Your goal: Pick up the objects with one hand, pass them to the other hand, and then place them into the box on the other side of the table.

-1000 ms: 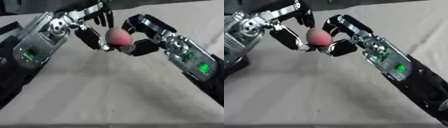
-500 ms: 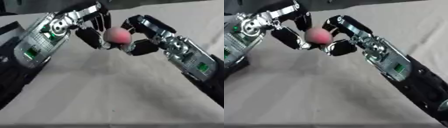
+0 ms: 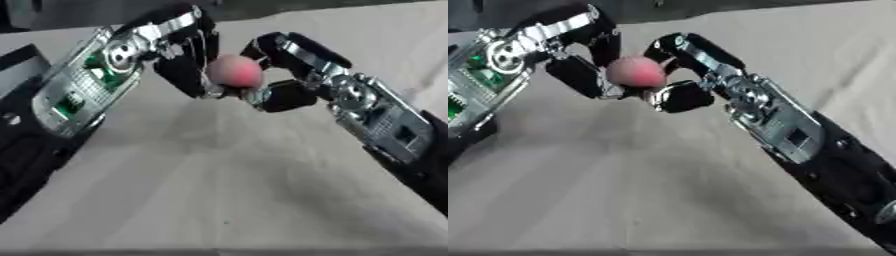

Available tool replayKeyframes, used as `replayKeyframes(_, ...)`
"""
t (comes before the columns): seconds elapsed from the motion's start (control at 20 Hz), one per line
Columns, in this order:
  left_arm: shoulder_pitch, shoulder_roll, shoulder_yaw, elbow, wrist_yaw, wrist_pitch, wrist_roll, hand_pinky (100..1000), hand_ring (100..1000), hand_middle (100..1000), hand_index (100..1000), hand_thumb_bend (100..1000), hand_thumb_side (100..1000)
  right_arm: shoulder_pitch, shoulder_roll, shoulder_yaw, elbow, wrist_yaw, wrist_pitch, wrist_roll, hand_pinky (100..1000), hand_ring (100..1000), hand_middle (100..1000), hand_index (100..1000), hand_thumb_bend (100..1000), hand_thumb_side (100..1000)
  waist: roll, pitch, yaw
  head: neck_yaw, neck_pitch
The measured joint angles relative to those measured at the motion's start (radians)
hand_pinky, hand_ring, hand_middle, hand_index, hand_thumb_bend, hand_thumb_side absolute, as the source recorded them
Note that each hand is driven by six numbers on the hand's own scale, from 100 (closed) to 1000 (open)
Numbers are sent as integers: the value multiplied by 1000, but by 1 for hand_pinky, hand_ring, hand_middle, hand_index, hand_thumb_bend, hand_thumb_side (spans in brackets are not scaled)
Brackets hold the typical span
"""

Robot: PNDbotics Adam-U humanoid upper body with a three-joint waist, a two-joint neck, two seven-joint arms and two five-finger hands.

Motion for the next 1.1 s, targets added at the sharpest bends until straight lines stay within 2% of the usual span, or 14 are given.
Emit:
replayKeyframes(0.15,1,0,0,0,1,-2,-2,515,451,413,328,460,100,0,0,0,2,0,-3,16,721,775,521,633,600,100,0,0,-1,1,0)
replayKeyframes(0.35,1,0,0,0,-4,-7,-6,518,459,423,353,465,100,0,3,-2,6,1,-7,28,721,773,518,630,557,100,0,0,-1,3,0)
replayKeyframes(0.5,2,0,0,-1,-12,-11,-11,517,451,415,343,472,100,0,6,-2,11,1,-10,28,723,785,542,663,588,100,0,0,-1,3,0)
replayKeyframes(0.7,6,1,0,-3,-19,-11,-12,525,428,405,336,508,100,0,10,-2,18,13,-5,46,742,825,627,775,680,100,0,0,-1,3,0)
replayKeyframes(1.1,8,5,0,-18,-64,-16,-32,515,399,385,318,516,100,1,18,-6,30,71,-11,90,752,848,666,803,738,146,0,0,-2,5,0)
